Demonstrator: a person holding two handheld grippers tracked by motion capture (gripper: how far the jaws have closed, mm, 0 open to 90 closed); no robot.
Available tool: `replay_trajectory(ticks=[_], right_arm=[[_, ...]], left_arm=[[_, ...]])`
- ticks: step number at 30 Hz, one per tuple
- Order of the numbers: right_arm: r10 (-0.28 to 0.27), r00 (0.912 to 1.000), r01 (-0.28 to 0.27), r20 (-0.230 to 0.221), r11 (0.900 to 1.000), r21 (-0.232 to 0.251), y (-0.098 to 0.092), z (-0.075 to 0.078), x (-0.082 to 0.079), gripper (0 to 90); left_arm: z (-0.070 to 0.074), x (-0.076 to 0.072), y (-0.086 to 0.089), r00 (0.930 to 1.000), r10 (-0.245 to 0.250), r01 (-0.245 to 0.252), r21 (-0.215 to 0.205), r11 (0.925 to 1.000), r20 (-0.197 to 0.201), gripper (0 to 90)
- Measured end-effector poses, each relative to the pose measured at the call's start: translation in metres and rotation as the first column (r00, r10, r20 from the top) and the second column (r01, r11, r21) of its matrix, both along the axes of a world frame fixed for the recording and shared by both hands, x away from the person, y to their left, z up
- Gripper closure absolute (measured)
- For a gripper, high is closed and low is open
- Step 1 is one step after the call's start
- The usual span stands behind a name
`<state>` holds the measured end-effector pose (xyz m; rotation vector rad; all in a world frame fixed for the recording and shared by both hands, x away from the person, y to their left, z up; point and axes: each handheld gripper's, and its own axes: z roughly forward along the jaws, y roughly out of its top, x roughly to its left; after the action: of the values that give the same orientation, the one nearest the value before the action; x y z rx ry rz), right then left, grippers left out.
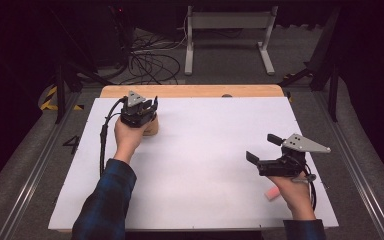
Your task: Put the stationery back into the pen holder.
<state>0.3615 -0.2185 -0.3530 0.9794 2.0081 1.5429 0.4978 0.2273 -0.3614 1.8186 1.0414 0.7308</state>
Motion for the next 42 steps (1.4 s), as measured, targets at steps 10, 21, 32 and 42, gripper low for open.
replay_trajectory(ticks=[10,21,32,42], right_arm=[[-0.003,1.0,0.003,0.003,1.0,-0.005,-0.001,0.001,-0.001,0.2],[-0.033,0.999,0.032,0.03,0.999,0.013,-0.011,0.006,-0.004,0.0],[-0.048,0.9978,0.046,0.045,0.998,0.036,-0.017,0.011,-0.006,0.0],[-0.079,0.9944,0.079,0.071,0.997,0.003,-0.018,0.014,-0.008,0.0]], left_arm=[[0.008,-0.007,-0.007,0.9997,-0.015,0.015,-0.019,0.9997,0.02,47.0],[0.009,-0.02,-0.034,0.9967,-0.075,0.075,0.008,0.9971,0.029,30.5],[0.011,-0.037,-0.065,0.9866,-0.163,0.163,-0.017,0.9865,0.014,20.6],[0.001,-0.054,-0.104,0.9694,-0.245,0.244,-0.034,0.9693,-0.022,15.3]])
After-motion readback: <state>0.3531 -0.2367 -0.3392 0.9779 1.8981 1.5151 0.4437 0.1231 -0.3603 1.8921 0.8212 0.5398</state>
